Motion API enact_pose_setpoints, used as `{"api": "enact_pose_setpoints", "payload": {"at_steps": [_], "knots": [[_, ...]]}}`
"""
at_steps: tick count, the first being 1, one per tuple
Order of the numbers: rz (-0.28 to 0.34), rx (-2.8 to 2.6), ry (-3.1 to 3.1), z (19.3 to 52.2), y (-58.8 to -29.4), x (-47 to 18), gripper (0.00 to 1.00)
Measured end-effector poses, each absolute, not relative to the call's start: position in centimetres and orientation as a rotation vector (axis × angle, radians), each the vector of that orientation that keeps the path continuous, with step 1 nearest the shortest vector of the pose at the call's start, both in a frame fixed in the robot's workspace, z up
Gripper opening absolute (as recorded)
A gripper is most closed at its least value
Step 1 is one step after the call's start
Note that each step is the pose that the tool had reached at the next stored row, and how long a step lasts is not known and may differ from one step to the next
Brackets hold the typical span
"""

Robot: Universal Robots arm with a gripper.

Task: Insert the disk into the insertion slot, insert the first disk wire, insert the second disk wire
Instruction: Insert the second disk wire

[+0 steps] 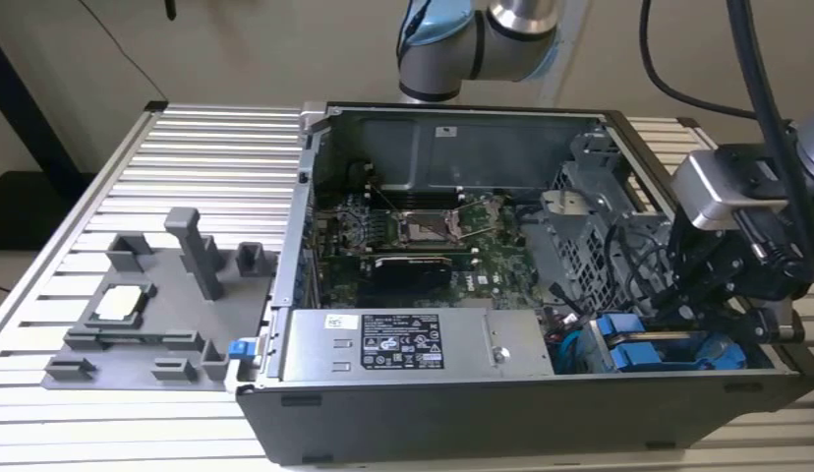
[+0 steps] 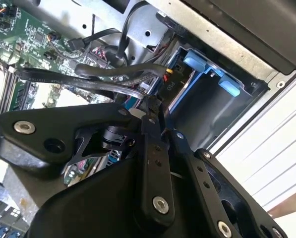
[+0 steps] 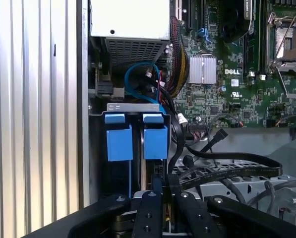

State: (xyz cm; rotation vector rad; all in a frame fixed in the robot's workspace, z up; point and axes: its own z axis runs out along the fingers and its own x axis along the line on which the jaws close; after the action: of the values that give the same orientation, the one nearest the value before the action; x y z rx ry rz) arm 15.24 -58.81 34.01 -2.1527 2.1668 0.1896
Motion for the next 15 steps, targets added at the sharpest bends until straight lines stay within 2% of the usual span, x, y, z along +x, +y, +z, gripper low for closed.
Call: {"api": "enact_pose_setpoints", "payload": {"at_steps": [15], "knots": [[0.188,-2.152,2.166,33.5,-58.8,15.24,0.16]]}}
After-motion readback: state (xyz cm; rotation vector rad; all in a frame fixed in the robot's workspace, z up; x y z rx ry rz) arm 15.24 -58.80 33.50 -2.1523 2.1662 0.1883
